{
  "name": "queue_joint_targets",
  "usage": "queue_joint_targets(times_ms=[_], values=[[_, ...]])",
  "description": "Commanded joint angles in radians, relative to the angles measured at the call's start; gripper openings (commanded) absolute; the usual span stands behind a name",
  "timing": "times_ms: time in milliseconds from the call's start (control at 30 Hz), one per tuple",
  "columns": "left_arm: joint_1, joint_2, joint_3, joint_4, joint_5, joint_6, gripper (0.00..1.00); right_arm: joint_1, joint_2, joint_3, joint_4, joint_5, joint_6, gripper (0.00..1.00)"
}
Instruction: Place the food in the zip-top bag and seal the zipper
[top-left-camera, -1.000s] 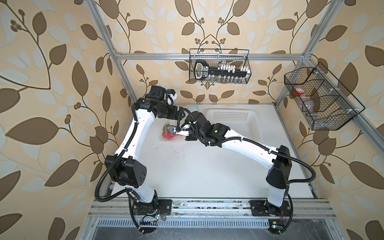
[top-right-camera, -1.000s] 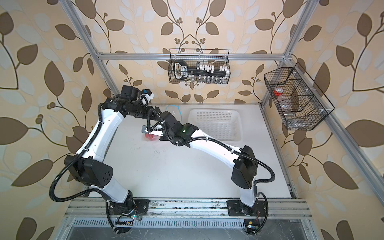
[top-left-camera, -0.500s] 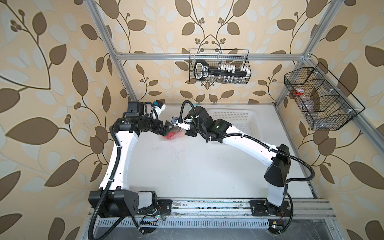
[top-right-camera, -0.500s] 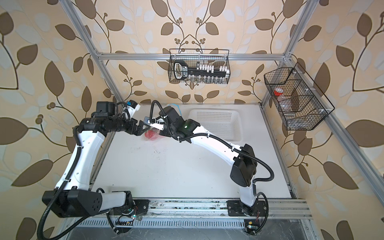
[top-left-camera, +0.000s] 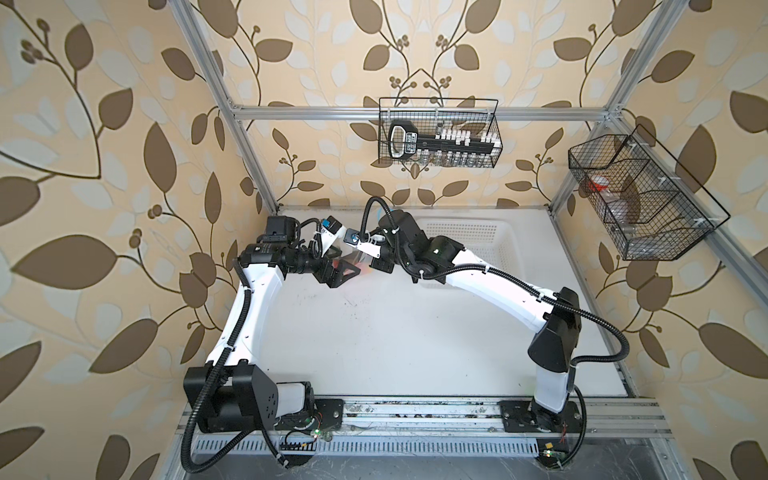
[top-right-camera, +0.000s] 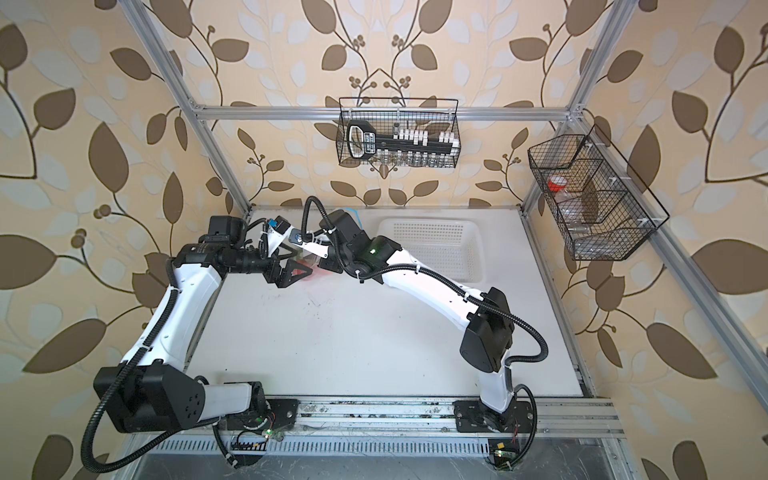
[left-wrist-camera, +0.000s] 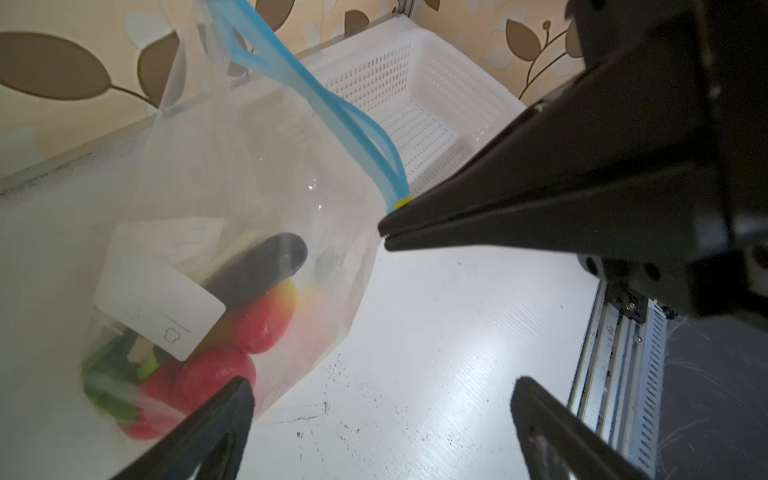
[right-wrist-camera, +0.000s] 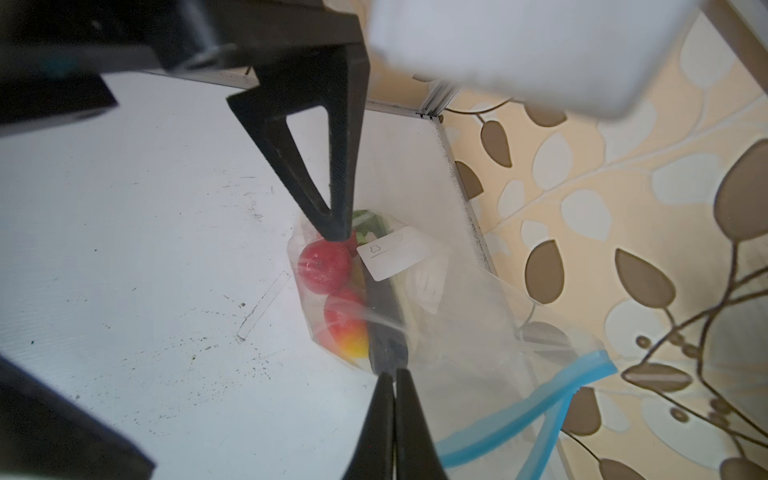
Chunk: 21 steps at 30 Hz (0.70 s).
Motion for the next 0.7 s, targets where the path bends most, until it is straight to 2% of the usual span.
queue_joint_targets(times_ms=[0, 100, 233, 367, 600, 667], values=[[-0.014, -0.012, -0.009, 0.105, 0.055, -0.042, 0.99, -0.002, 0.022, 0.042, -0.020, -0.026, 0.028, 0.00], [-0.079, 0.005, 0.027, 0.021, -0.036, 0.035, 0.97, -0.004, 0.011, 0.031, -0.009, -0.052, 0.039, 0.00], [-0.098, -0.025, -0.051, 0.180, -0.056, -0.063, 0.96, -0.004, 0.006, 0.032, 0.003, -0.074, 0.052, 0.00], [-0.107, -0.027, -0.069, 0.253, -0.093, -0.100, 0.92, -0.004, 0.002, 0.029, 0.006, -0.086, 0.058, 0.00], [-0.114, 0.036, -0.007, 0.213, -0.082, -0.113, 0.71, -0.001, -0.013, 0.006, 0.013, -0.102, 0.060, 0.00], [-0.116, 0.043, -0.004, 0.215, -0.082, -0.114, 0.68, -0.001, -0.018, -0.001, 0.017, -0.104, 0.062, 0.00]])
